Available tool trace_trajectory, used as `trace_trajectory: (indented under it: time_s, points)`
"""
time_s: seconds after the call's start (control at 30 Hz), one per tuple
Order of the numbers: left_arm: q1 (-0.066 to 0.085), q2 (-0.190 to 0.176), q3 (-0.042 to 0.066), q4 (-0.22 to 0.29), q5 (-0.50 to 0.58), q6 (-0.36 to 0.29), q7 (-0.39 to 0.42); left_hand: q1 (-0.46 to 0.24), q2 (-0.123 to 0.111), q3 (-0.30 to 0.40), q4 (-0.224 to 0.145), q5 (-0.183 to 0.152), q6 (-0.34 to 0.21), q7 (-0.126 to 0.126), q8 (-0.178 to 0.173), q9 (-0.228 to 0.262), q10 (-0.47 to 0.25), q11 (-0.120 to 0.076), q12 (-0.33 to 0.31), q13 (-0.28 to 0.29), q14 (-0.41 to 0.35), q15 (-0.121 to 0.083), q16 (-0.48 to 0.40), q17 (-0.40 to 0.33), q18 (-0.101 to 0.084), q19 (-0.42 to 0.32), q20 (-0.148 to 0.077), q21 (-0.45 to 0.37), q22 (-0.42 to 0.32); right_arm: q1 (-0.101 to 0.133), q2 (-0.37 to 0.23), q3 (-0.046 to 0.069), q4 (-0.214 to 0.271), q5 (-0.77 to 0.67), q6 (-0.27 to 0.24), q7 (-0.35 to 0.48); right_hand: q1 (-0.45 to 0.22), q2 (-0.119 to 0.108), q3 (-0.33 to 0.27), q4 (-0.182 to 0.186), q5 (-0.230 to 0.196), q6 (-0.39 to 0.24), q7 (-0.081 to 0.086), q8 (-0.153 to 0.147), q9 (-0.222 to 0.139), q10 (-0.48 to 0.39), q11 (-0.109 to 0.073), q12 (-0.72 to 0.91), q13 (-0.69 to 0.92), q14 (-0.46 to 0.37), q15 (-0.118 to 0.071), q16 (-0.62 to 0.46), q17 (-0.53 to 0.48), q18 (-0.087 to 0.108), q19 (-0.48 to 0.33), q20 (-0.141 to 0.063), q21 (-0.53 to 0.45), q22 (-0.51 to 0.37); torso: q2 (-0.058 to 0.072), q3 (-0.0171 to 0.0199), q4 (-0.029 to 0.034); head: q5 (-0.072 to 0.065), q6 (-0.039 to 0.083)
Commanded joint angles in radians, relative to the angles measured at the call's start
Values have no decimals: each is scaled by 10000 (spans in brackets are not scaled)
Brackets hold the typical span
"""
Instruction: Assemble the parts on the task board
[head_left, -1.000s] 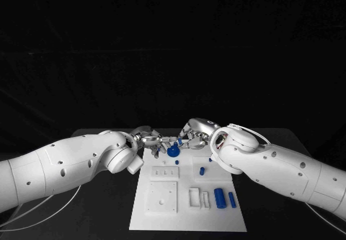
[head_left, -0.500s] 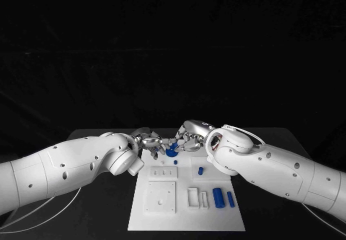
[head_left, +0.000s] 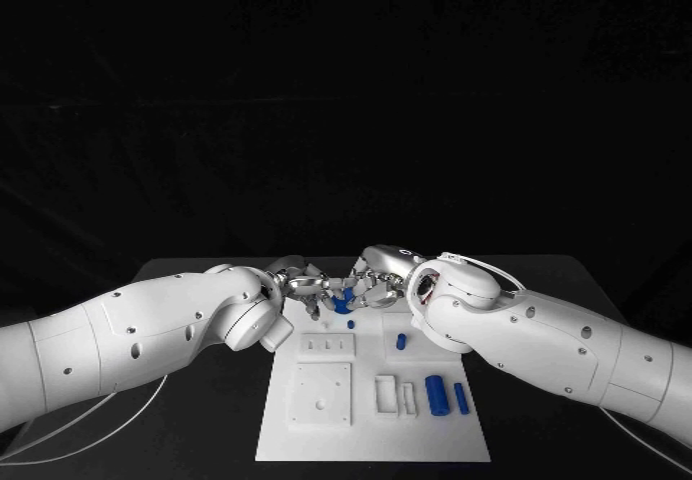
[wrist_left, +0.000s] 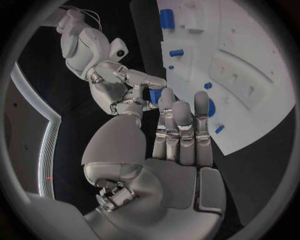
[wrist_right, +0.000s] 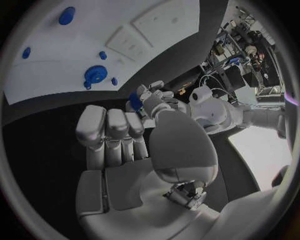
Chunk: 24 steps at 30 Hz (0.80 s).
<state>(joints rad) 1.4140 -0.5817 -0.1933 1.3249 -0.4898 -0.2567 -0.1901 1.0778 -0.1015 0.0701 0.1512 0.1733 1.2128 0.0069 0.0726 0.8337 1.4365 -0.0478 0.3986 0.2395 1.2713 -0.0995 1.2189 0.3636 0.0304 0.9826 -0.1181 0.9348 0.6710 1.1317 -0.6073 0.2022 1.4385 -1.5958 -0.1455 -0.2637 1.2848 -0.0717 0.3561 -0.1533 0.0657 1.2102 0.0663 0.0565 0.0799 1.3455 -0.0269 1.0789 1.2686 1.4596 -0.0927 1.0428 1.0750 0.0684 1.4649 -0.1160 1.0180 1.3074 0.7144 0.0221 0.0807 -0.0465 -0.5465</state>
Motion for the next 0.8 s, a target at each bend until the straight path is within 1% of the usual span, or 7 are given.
trace_trajectory:
  time_s: [0.03,0.2,0.23,0.63,0.67,0.77,0.8]
  points:
    - [2,56,5,1,37,95,-184,19,-95,-4,19,-74,-84,35,-67,-21,-57,16,-37,-9,-57,22,-49,-10,-99,-9,28,-28,11,5,35,-5,10,-196,160,-39,68,63,-22,-18,69,491,-132,71,15,-30,-42,-60,-12,-36,-58,-37,-17,-93,147,-12,-6,1283,-3,5,4,8,-15]
    - [2,96,5,-28,-85,162,-358,68,-74,-13,-32,-81,-90,40,-68,-59,-51,15,-35,-8,-54,21,-43,-13,-99,-5,26,-25,21,5,57,-8,17,-211,125,-56,60,73,-38,-22,146,499,-134,71,17,-25,-44,-51,-9,-34,-57,-30,-9,-95,152,-12,7,1287,5,2,-1,9,-13]
    - [1,102,5,-35,-100,176,-387,59,-39,-69,-92,-84,-92,43,-61,-155,-56,19,-37,-6,-49,23,-37,-24,-97,-6,30,-32,35,5,58,-9,17,-212,120,-58,60,73,-38,-22,146,499,-134,71,17,-25,-44,-51,-9,-34,-57,-30,-9,-95,152,-12,7,1287,6,1,-2,7,-15]
    - [-23,150,4,-93,-62,199,-584,97,-16,-61,-152,-90,-95,46,-64,-214,-56,18,-29,2,-50,22,-27,-30,-96,1,28,-40,47,5,62,-10,31,-137,148,-49,52,74,-43,-21,152,503,-137,73,19,-25,-49,-49,-8,-34,-57,-31,-8,-94,154,-13,10,1288,5,11,1,22,-14]
    - [-24,153,5,-95,-38,191,-593,104,64,-88,-213,-92,-89,45,-63,-227,-48,15,-19,10,-40,15,-18,-32,-94,13,23,-43,54,5,62,-10,37,-135,153,-49,52,74,-43,-21,152,503,-137,73,19,-25,-49,-49,-8,-34,-57,-31,-8,-94,154,-13,10,1288,5,13,0,27,-14]
    - [-25,158,5,-98,21,172,-598,121,159,-129,-318,-72,-89,40,-62,-236,-54,12,-19,14,-43,15,-15,-36,-95,12,22,-51,61,5,59,-10,47,-133,174,-52,52,74,-43,-21,152,503,-137,73,19,-25,-49,-49,-8,-34,-57,-31,-8,-94,154,-13,10,1288,1,7,4,29,-22]
    - [-25,156,5,-98,46,171,-586,165,285,-169,-441,-26,-99,42,-64,-242,-53,10,-19,15,-42,9,-17,-40,-97,18,19,-51,67,5,59,-10,47,-132,182,-53,52,74,-43,-21,152,503,-137,73,19,-25,-49,-49,-8,-34,-57,-31,-8,-94,154,-13,10,1288,0,7,2,30,-23]
